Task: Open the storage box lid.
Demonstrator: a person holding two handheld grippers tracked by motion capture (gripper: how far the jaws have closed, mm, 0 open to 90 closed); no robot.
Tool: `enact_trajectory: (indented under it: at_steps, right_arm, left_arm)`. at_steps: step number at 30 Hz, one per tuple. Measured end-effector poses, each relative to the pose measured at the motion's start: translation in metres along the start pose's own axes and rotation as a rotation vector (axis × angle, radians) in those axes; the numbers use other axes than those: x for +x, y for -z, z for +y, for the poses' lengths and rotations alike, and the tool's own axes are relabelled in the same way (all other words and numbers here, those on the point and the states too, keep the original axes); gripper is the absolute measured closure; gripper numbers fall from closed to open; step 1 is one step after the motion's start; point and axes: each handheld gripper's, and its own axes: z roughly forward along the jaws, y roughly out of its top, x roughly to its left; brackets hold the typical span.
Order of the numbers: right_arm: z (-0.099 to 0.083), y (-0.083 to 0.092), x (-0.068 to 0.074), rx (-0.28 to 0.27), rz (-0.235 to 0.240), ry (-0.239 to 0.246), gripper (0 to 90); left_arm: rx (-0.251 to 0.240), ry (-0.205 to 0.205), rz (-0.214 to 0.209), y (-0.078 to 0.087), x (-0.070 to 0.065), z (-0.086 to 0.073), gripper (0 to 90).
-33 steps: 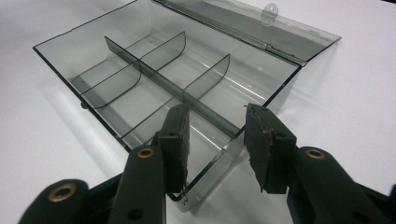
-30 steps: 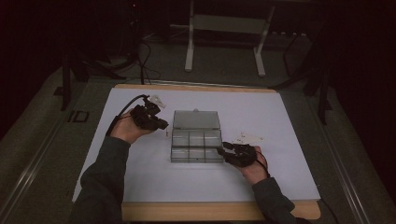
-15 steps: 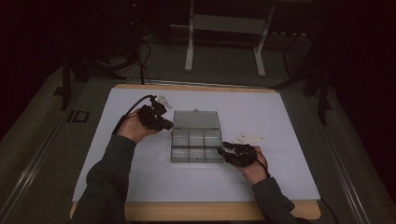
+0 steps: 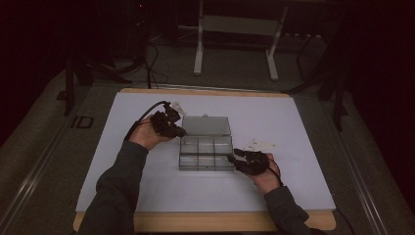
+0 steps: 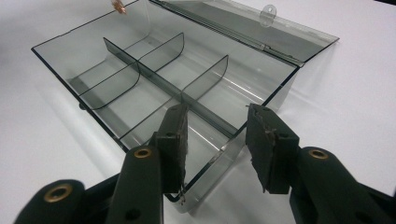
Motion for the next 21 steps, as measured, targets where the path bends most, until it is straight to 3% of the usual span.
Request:
enact_trajectory:
  at_steps: [21]
  right_arm:
    - [0.000,0.001,0.000,-0.003,0.000,0.004,58.7]
  left_arm:
    - [0.084,-0.021,-0.012,-0.029,-0.001,0.005,85.6]
